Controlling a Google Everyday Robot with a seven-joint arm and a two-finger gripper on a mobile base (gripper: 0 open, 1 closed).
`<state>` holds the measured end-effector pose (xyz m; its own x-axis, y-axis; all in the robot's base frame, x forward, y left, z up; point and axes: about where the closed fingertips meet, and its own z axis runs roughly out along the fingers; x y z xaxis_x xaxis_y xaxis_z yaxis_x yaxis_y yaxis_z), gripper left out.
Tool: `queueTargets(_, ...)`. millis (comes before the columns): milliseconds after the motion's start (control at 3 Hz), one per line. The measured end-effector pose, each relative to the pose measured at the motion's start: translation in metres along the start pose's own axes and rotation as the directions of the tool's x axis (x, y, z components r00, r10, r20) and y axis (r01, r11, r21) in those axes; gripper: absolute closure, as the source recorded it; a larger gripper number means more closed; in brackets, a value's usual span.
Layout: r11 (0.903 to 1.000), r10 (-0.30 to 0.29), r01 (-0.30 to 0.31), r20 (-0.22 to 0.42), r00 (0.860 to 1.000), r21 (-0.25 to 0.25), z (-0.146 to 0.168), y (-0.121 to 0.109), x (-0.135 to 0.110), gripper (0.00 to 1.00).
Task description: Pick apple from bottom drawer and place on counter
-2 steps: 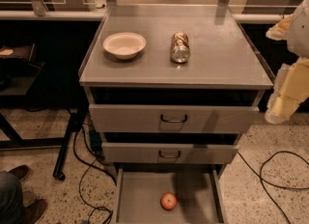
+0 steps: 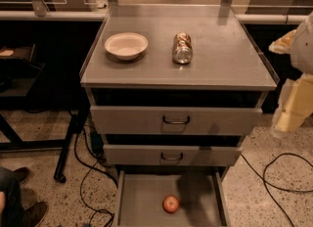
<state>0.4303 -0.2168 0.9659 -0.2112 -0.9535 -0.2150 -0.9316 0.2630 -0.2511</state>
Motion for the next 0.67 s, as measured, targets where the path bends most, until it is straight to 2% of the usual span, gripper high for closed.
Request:
queueTargets(333,0.9968,-0.002,0.004,0.020,1.000,-0.080,0.043,0.032,0.018,0.00)
queueTargets(667,0.9823,0.029,-0.024,0.027,0.999,-0.186,0.110,0.071,0.044,0.00)
